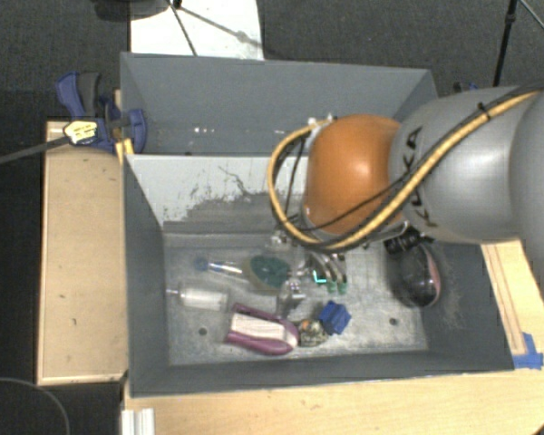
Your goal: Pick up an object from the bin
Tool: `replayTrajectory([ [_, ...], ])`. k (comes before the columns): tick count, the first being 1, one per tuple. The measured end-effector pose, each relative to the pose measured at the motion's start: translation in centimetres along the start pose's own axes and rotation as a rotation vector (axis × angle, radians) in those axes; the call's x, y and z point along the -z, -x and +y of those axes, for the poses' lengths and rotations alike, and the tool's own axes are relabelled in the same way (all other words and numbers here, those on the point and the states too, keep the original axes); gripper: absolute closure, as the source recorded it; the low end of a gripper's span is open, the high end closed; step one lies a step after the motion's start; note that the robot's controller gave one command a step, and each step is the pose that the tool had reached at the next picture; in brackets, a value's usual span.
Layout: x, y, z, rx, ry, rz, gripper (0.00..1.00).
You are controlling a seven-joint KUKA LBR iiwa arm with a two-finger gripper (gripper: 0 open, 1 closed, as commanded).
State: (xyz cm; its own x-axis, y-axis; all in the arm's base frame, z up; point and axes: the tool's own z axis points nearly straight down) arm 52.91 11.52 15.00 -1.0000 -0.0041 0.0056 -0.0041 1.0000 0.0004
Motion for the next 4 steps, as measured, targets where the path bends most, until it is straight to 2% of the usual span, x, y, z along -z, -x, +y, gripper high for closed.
replayTrajectory([
  [1,5.3,-0.9,-1.8,0.561,-0.002,-0.012,0.00],
  [2,-4.7,5.2,-1.5,0.964,-0.009,-0.031,0.00],
  [3,-5.1,6.3,-1.0,1.385,-0.014,-0.036,0.00],
  [4,-5.4,7.2,2.1,1.937,-0.025,-0.031,0.00],
])
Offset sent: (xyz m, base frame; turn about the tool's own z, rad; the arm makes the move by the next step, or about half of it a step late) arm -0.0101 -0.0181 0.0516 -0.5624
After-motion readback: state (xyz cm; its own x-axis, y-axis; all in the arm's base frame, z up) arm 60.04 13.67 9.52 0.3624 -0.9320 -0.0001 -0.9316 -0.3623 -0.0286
